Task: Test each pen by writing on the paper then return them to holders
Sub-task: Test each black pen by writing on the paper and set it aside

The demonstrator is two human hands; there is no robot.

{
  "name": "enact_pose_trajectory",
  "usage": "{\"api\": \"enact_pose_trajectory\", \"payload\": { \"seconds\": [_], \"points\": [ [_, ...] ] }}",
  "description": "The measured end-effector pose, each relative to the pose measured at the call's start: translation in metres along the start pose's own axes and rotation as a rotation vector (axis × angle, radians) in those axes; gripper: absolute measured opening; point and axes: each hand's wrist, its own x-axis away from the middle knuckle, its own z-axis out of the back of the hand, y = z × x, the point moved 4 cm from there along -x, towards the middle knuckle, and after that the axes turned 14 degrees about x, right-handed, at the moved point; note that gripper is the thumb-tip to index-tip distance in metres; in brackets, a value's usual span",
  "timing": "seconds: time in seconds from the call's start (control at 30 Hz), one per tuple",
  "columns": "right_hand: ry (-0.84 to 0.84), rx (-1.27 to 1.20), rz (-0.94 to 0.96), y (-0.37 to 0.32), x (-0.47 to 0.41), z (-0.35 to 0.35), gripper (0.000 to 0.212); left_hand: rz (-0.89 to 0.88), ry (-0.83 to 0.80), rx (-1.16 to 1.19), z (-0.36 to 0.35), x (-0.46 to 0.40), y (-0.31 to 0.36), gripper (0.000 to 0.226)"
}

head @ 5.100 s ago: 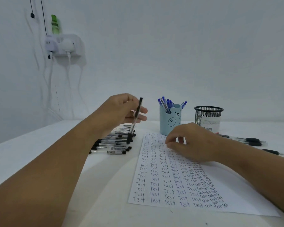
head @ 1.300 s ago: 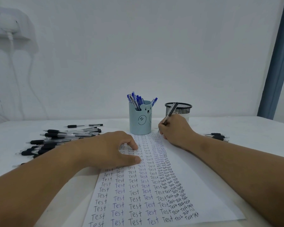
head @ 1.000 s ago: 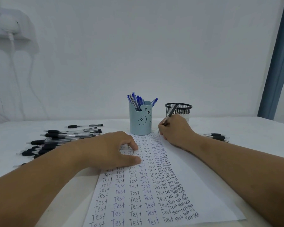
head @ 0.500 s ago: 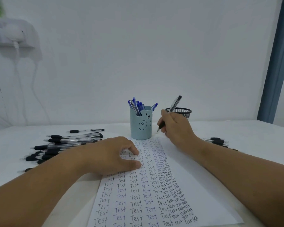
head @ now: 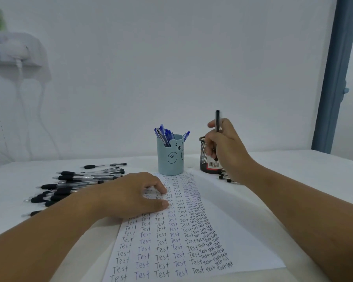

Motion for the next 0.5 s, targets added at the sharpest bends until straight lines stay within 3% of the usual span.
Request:
{"api": "enact_pose_trajectory", "payload": {
  "seconds": [0.03,0.2,0.3,0.43,0.5],
  "points": [
    [-0.031,0.033,-0.010,0.002,0.000,-0.002,0.010,-0.001,0.004,0.003,0.000,0.000,-0.001,0.038],
    [-0.098,0.189,0.044,0.005,0.005,-0.008,0.028,0.005,0.023,0.024,0.000,0.003,-0.001,0.036],
    [-0.122,0.263,0.054,0.002,0.006,-0.006,0.028,0.008,0.033,0.030,-0.001,0.004,0.000,0.033],
    [-0.232,0.781,0.189,-0.004,-0.003,0.009,0.021,0.010,0.040,0.048,-0.001,0.004,0.000,0.032],
    [-0.323,0.913,0.174,-0.003,-0.005,0.023,0.017,0.013,0.044,0.056,-0.001,0.004,-0.001,0.031]
  ]
}}
